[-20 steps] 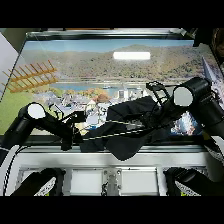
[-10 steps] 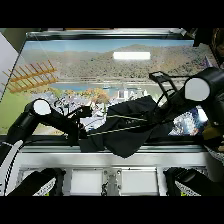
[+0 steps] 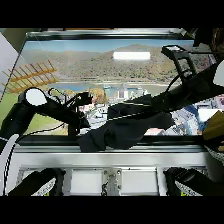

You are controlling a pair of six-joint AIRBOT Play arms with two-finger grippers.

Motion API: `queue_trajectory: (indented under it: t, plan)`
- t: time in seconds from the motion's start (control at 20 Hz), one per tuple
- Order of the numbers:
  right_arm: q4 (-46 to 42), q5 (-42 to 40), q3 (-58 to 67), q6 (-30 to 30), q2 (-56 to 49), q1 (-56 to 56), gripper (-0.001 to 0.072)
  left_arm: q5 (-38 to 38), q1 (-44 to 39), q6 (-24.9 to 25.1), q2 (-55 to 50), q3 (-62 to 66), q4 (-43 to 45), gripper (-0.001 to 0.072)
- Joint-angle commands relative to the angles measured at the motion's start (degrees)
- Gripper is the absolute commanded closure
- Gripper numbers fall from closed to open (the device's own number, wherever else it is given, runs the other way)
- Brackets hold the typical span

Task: Fold the clothes and pants, and hang the long-sleeved shirts on hangers.

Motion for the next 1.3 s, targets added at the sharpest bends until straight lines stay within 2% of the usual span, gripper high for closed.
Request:
queue_trajectory:
  t: [0.0,0.25,0.4,0.7,1.0,1.25]
  plan:
    - [1.8,-0.4,1.2,0.3,-0.2,0.1,0.0698,1.5,0.1,-0.3,-3.2,0.4,-5.7,0.07]
    - [3.1,-5.2,1.1,0.3,-0.2,0.3,0.0699,2.8,0.1,0.0,-5.2,0.4,-8.0,0.0701]
    - [2.6,-8.4,1.1,0.1,-0.7,1.0,0.0698,0.6,0.1,1.5,-5.2,0.4,-7.9,0.07]
    - [-7.3,-7.3,1.1,0.3,-1.2,1.0,0.0699,-3.8,0.1,1.4,-5.2,0.4,-3.9,0.0701]
    - [-4.5,-8.1,1.1,-1.4,-3.1,4.6,0.0699,-3.0,0.1,1.4,-5.2,0.4,-4.1,0.07]
    - [-1.5,-14.1,1.1,-1.3,-4.6,11.9,0.0699,-3.1,0.1,1.4,-5.2,0.4,-4.0,0.07]
